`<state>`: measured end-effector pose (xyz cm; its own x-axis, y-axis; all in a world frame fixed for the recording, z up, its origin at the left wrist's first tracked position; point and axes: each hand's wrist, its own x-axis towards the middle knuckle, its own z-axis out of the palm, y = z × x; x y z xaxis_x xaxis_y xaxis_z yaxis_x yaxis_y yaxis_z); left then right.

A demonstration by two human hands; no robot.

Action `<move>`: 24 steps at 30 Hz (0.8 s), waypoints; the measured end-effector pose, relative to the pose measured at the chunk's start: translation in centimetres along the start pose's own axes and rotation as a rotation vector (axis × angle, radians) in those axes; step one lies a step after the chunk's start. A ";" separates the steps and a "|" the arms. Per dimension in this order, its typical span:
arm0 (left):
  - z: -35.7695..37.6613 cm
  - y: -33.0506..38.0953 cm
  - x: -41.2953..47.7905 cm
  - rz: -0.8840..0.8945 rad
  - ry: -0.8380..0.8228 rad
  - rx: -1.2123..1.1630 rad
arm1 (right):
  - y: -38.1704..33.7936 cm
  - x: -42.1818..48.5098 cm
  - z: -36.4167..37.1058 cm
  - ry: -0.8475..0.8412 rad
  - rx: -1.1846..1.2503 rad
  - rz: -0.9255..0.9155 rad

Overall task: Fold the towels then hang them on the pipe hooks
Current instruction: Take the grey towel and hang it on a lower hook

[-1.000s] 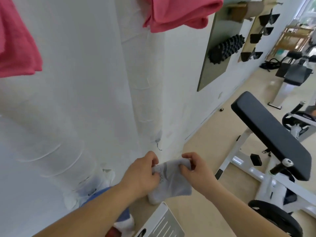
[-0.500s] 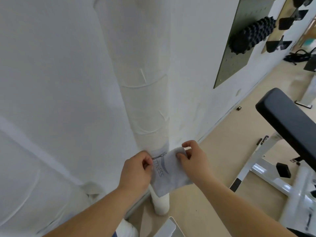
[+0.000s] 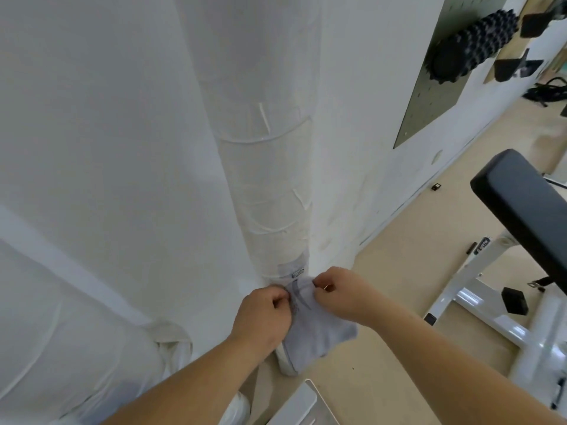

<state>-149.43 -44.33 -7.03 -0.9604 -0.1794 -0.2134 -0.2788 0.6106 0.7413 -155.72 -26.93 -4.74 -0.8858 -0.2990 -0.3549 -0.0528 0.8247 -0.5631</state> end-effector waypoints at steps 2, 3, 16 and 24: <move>-0.3 0.0 -0.3 0.044 -0.039 0.032 | -0.2 -1.0 -0.8 -0.047 0.077 -0.044; -0.3 -0.1 -0.5 0.078 -0.031 0.096 | -0.2 -1.3 -1.0 -0.077 0.075 -0.066; 1.9 -0.1 -1.7 0.254 0.084 0.224 | 0.6 0.4 1.8 0.069 -0.253 -0.181; 3.0 0.7 -0.2 0.017 0.161 0.206 | 1.0 -0.1 3.5 0.166 -0.145 -0.149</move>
<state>-149.41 -41.53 -8.35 -0.9566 -0.2786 -0.0856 -0.2733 0.7556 0.5953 -154.06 -27.78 -7.88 -0.9261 -0.3495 -0.1418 -0.2435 0.8412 -0.4828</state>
